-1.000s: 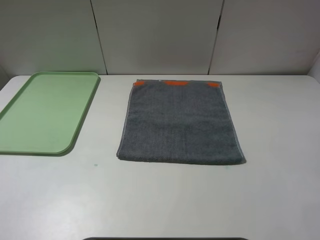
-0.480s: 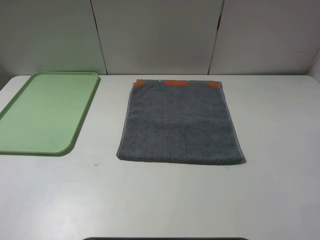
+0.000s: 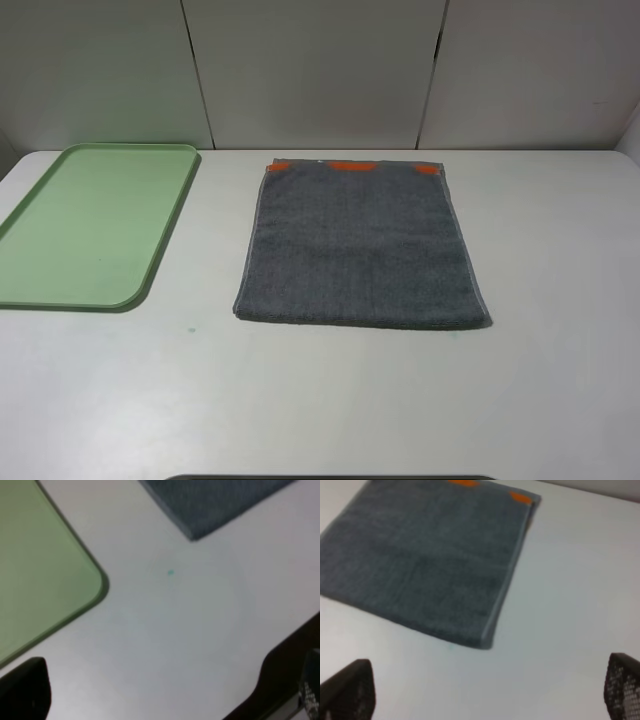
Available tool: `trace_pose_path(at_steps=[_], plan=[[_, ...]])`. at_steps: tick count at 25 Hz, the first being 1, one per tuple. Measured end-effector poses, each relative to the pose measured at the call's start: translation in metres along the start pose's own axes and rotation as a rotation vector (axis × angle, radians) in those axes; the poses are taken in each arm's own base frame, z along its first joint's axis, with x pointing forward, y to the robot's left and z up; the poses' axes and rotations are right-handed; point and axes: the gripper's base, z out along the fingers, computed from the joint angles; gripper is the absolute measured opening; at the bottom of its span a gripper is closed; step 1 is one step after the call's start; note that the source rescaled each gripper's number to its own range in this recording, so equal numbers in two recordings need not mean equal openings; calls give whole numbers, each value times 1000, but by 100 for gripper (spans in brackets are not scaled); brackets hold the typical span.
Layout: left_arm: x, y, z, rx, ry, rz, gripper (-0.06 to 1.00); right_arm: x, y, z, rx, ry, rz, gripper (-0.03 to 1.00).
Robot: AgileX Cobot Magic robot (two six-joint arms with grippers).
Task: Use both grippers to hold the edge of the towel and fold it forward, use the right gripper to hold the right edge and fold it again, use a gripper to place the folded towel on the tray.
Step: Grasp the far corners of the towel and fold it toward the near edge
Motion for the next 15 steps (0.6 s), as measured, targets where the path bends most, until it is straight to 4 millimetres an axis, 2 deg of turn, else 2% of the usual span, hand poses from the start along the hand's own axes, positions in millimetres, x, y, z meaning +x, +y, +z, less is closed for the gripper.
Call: trace_pose_path(at_steps=[6,11,15], plan=[[-6,11,19,-12,136,158,99,-22,-1,8,-63,67,-176,100],[-13,11,36,19,208,270,99,-30,-4,28,-100,141,-426,100],[-21,9,51,43,239,379,99,-35,-6,46,-149,198,-530,100]])
